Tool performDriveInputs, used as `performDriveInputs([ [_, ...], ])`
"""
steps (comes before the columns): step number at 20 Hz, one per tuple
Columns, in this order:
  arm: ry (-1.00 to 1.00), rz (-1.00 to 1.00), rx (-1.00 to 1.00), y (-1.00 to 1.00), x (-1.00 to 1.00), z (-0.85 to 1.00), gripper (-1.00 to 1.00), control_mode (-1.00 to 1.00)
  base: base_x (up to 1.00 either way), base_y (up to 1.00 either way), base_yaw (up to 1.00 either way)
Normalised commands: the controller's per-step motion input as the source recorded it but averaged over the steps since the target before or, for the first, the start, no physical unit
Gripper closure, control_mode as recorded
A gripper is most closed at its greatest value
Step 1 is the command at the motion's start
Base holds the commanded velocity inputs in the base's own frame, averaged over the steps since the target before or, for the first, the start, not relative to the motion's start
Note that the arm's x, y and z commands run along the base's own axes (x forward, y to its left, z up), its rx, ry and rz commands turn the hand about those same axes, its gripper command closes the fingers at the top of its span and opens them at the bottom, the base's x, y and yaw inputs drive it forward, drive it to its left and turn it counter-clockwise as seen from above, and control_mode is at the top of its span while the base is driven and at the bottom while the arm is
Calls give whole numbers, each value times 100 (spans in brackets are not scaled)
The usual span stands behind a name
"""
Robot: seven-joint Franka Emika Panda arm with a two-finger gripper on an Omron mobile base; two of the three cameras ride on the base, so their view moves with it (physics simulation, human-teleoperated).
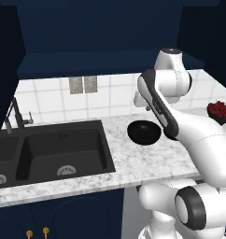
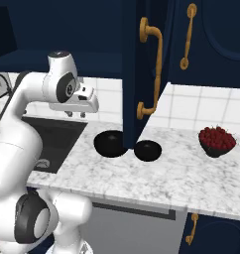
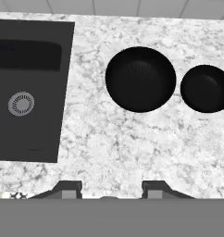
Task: Pick up the bowls on the counter and stack them on top of one another in the open cabinet. Place the smaller bowl on top of the larger bowl.
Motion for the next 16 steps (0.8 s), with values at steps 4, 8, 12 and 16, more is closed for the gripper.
performDriveInputs([
  [4,0,-1,4,-24,-26,-15,-100,-100,0,0,0],
  [8,-22,-25,15,-95,-69,-43,-100,-100,0,0,0],
  [12,-3,-42,13,-100,-20,-55,-100,-100,0,0,0],
  [16,1,-38,6,-100,11,-34,-100,-100,0,0,0],
])
